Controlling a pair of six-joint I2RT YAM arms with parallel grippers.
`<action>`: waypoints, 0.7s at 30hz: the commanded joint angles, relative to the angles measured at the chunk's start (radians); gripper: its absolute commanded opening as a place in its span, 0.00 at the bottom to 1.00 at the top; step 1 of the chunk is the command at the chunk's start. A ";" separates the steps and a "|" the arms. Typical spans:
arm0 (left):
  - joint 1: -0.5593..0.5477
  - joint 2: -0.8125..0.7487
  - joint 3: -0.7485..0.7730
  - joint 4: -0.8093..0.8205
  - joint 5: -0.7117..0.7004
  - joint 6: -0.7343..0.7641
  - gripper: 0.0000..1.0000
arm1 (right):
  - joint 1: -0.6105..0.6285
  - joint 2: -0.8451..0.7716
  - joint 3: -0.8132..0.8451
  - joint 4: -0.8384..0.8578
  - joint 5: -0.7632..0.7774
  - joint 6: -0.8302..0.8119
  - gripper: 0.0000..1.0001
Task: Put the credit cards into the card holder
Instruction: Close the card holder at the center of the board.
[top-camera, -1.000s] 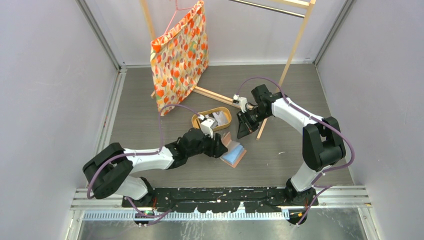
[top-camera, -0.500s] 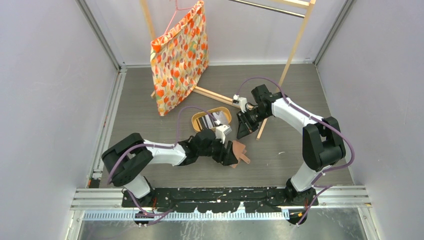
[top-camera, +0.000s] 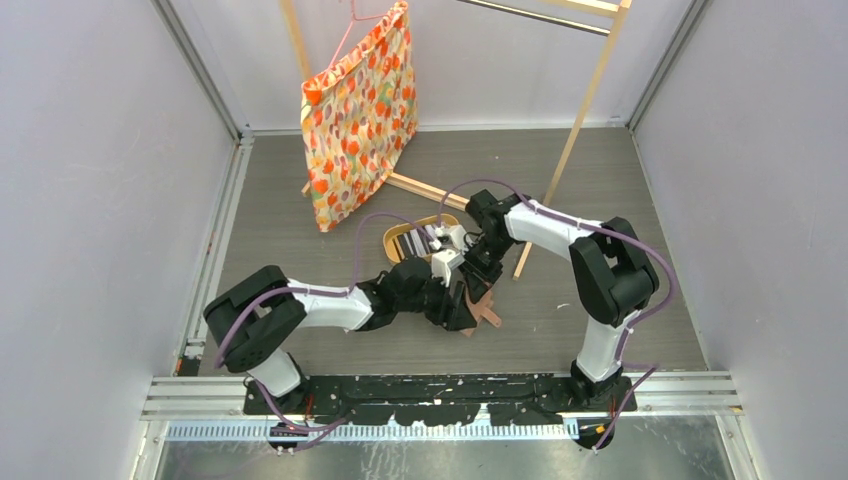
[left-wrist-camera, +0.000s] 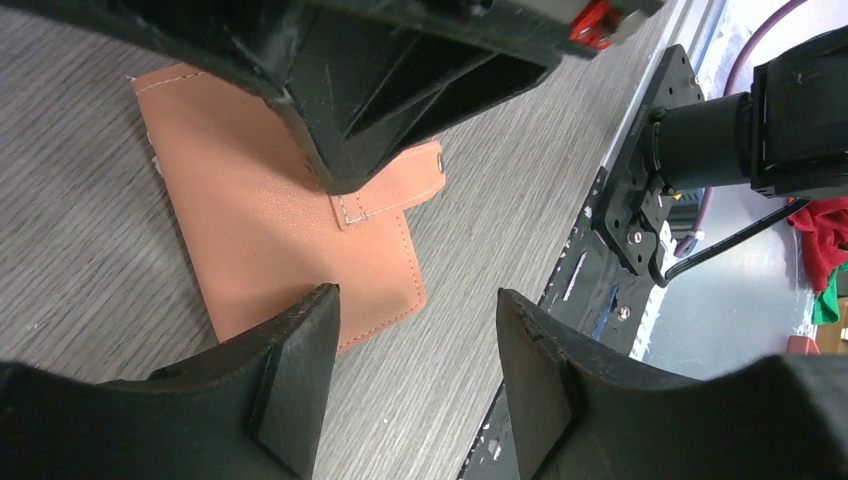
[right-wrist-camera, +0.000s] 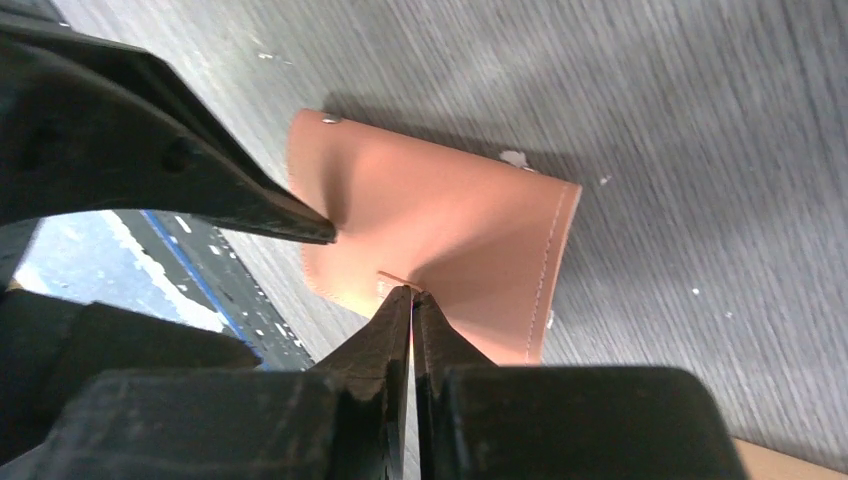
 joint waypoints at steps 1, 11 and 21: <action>-0.004 -0.083 -0.006 0.017 -0.019 0.009 0.60 | 0.011 -0.005 -0.004 0.009 0.136 -0.015 0.09; -0.003 -0.366 -0.165 -0.039 -0.219 0.025 0.67 | 0.013 -0.023 -0.059 0.056 0.170 -0.069 0.09; 0.002 -0.301 -0.324 0.168 -0.331 -0.278 0.77 | 0.013 -0.029 -0.080 0.056 0.144 -0.123 0.09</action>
